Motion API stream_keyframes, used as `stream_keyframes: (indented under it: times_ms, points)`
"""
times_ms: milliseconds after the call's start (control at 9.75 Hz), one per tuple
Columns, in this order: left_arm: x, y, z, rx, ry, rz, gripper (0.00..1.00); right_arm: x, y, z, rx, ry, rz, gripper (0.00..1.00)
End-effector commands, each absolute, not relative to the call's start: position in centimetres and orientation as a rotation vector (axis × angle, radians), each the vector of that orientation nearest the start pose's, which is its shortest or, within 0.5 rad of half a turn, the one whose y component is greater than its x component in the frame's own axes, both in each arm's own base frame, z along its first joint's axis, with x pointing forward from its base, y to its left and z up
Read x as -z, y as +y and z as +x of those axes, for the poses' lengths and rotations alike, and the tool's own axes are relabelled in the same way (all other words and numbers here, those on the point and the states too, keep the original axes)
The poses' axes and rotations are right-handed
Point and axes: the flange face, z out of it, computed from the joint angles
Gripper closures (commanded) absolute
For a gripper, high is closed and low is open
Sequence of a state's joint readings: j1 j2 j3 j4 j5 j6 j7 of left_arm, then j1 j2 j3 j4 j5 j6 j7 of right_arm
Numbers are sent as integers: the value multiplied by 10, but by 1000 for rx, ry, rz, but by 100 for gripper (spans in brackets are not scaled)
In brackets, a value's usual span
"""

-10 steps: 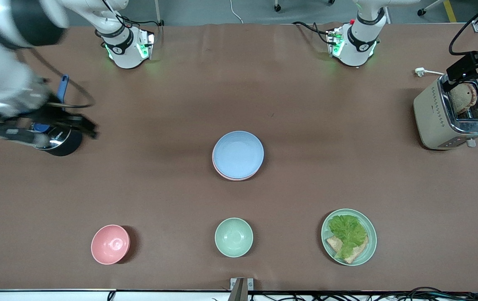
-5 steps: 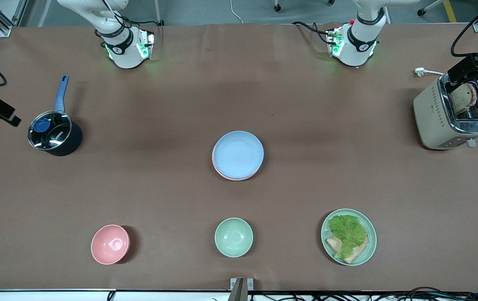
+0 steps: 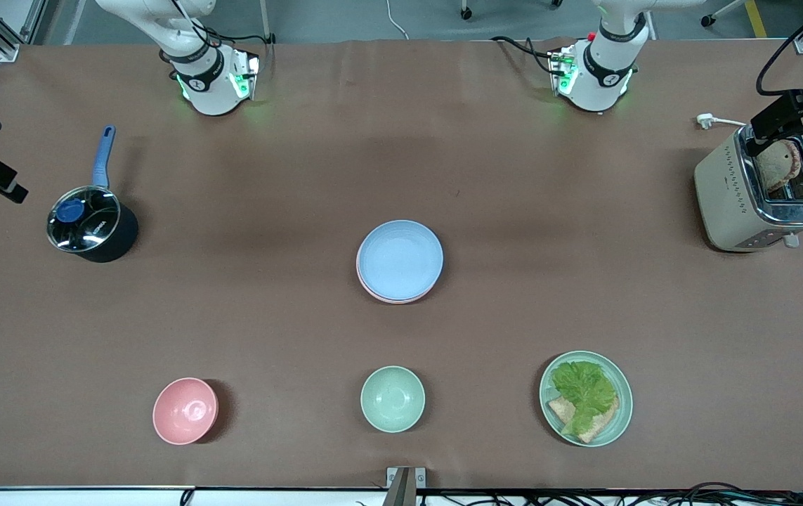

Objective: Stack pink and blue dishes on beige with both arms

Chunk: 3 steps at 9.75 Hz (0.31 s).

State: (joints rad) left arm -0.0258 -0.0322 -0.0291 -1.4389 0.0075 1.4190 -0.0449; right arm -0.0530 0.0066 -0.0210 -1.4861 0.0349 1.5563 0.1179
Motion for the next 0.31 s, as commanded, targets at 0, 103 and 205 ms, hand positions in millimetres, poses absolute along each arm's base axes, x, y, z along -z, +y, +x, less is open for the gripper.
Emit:
stream_keyframes:
  times_ms: [0,103,205]
  points:
    - [-675,-30,527,-43,19,-3160,0,-665,-41,552,77,229,-3132,0]
    - [-674,-29,527,-45,19,-3159,0,-662,-46,549,23,160,-3176,0]
    - [-674,-29,527,-45,21,-3156,0,-661,-46,549,15,120,-3175,0]
